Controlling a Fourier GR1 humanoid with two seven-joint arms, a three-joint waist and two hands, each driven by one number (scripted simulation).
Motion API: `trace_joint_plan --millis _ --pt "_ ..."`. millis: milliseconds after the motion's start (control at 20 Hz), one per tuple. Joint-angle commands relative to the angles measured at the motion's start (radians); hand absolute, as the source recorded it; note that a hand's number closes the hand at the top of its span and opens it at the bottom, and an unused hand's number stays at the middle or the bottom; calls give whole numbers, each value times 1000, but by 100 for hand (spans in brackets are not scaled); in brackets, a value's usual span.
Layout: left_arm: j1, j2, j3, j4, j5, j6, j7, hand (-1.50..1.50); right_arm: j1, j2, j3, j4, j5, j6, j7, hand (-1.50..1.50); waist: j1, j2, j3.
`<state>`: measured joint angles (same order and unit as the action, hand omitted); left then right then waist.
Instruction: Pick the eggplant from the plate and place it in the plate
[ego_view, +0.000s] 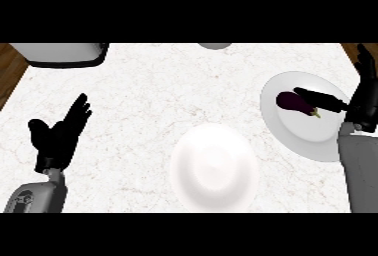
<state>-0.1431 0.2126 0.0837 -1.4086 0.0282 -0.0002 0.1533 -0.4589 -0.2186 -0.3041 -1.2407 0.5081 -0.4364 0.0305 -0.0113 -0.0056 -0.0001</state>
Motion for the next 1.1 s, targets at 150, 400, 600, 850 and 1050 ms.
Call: trace_joint_plan --millis 150,400,600,850,1050 --pt "10 1 9 -15 -6 7 -2 0 98 54 -65 -156 -272 175 67 -150 1 2 0" --pt "-47 11 29 66 5 -41 -32 0 160 -38 -118 -122 -374 261 -34 -150 9 6 0" --pt "15 -14 12 -41 -11 -13 28 0 209 -81 -160 -172 -428 285 -46 -150 11 5 0" --pt "7 -31 6 -10 -38 -5 -5 0 344 -29 -135 -240 -426 279 -119 -150 9 5 0" --pt "-64 1 58 17 3 -36 23 0 332 -88 -179 -112 -440 295 -198 -150 10 6 0"
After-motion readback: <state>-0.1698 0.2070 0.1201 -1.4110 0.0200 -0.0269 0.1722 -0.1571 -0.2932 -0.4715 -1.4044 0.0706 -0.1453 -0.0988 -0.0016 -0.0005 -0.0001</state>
